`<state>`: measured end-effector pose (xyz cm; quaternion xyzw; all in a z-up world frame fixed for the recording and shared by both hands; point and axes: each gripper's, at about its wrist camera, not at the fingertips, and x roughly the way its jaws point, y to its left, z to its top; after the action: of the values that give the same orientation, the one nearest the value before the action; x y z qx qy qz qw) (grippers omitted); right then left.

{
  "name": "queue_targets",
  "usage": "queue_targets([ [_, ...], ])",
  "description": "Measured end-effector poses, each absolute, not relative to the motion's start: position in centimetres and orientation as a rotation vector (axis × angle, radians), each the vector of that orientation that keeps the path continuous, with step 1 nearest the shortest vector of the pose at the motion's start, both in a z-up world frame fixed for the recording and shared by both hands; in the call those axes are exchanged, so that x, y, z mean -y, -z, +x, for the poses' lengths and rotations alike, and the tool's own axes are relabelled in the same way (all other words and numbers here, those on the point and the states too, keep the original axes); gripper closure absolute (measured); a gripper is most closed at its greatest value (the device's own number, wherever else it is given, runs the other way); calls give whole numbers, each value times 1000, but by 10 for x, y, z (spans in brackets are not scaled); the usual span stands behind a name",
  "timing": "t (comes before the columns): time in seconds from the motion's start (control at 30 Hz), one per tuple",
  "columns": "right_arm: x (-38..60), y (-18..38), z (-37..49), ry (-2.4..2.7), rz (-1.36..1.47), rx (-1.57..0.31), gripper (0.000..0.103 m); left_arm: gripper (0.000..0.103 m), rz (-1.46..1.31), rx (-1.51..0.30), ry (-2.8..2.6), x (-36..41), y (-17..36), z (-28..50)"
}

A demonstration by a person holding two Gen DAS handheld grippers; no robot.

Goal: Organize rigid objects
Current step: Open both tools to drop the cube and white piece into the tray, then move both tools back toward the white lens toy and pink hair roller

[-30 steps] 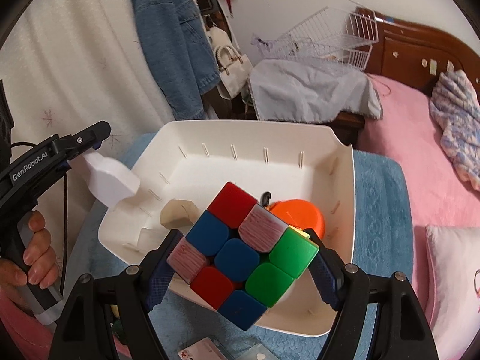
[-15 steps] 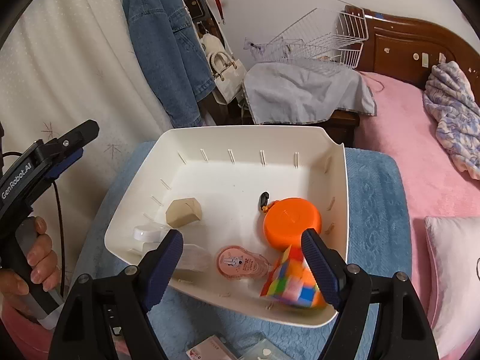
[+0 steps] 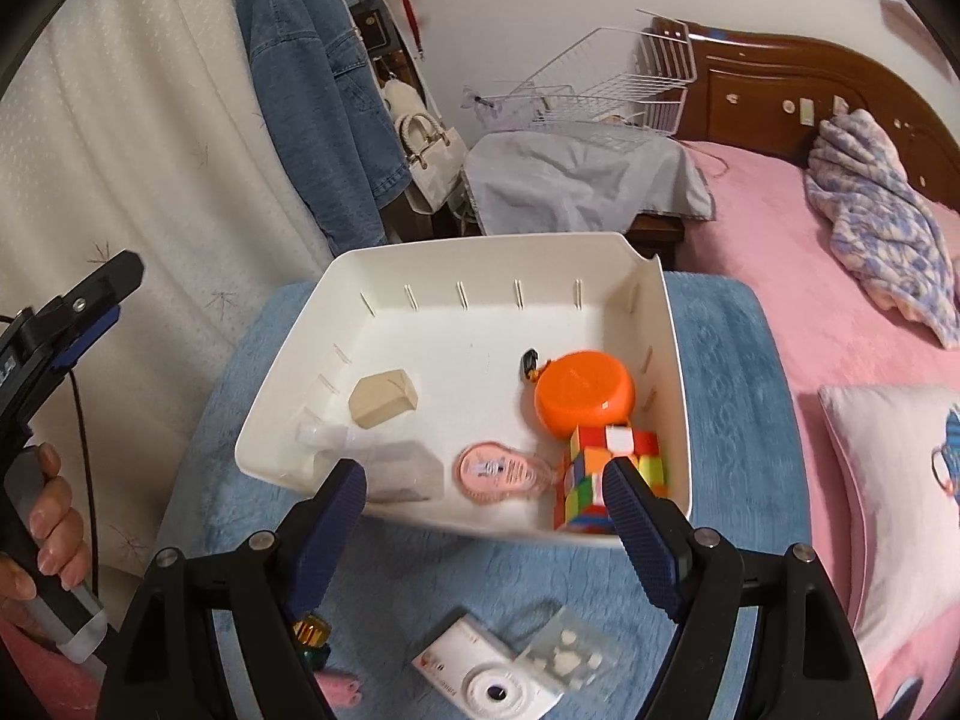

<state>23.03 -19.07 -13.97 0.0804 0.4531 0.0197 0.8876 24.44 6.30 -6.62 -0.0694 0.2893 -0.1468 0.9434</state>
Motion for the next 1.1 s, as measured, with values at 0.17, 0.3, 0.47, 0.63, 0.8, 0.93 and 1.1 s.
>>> queue_targets([
  [0.17,181,141,211,0,197,-945,21,20,-101,-593,335,-74,62,227],
  [0.3,173,142,196,34,218,-948,21,20,-59,-595,362,-79,61,214],
  [0.47,166,146,181,75,250,-954,20,20,-13,-608,419,-81,62,195],
  [0.63,166,156,164,130,295,-968,20,20,48,-629,478,-81,67,176],
  [0.8,166,171,150,175,329,-981,20,20,117,-654,549,-76,75,161],
  [0.93,168,184,140,198,359,-1005,20,20,176,-680,602,-70,83,147],
  [1.1,174,201,130,221,433,-1030,20,20,249,-742,672,-61,99,129],
])
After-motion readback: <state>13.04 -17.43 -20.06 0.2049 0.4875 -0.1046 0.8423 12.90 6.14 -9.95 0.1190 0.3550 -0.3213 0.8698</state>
